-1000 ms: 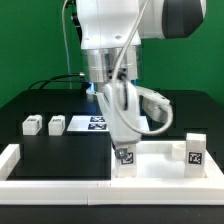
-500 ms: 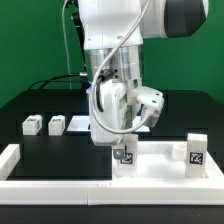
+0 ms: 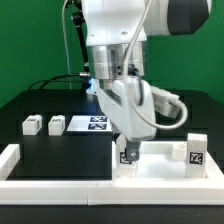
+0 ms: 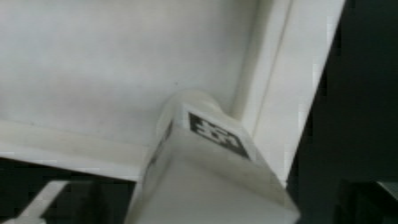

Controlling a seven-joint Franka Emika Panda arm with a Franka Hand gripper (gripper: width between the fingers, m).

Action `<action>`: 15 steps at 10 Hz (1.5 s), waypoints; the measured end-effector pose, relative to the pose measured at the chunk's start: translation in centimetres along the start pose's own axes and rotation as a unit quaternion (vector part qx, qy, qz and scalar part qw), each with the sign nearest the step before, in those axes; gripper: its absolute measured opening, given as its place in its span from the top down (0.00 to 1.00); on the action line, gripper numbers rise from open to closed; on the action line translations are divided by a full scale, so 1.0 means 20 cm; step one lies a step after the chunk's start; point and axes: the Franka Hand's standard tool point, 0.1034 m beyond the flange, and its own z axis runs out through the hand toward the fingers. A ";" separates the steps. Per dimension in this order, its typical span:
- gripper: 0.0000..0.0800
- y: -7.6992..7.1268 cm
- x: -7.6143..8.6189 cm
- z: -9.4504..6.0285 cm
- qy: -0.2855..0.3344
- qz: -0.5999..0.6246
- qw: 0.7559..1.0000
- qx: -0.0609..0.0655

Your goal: Assemble square table

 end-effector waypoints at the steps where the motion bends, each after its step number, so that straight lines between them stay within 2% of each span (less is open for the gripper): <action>1: 0.19 0.00 0.01 0.00 0.000 -0.040 0.999 0.000; 3: 0.19 0.00 0.01 0.00 0.000 -0.125 0.992 0.000; 5: 0.19 0.00 0.00 0.00 0.011 -0.313 0.950 -0.006; 6: 0.19 -0.01 0.01 0.00 0.022 -0.408 0.913 -0.006; 8: 0.19 0.00 0.06 0.01 0.027 -0.513 0.858 -0.011; 9: 0.19 0.00 0.07 0.01 0.029 -0.525 0.850 -0.014; 10: 0.19 0.00 0.07 0.01 0.029 -0.519 0.854 -0.014; 11: 0.31 0.00 0.07 0.01 0.030 -0.507 0.861 -0.014; 12: 0.31 0.00 0.07 0.01 0.030 -0.505 0.862 -0.014; 13: 0.54 0.00 0.07 0.01 0.030 -0.484 0.875 -0.013; 14: 0.64 0.00 0.07 0.01 0.030 -0.442 0.896 -0.011; 15: 0.64 0.00 0.07 0.01 0.030 -0.414 0.910 -0.010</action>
Offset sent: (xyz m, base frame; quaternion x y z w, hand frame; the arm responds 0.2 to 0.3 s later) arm 0.0012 0.0123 -0.0001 -0.0096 -0.0255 -0.3925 0.9193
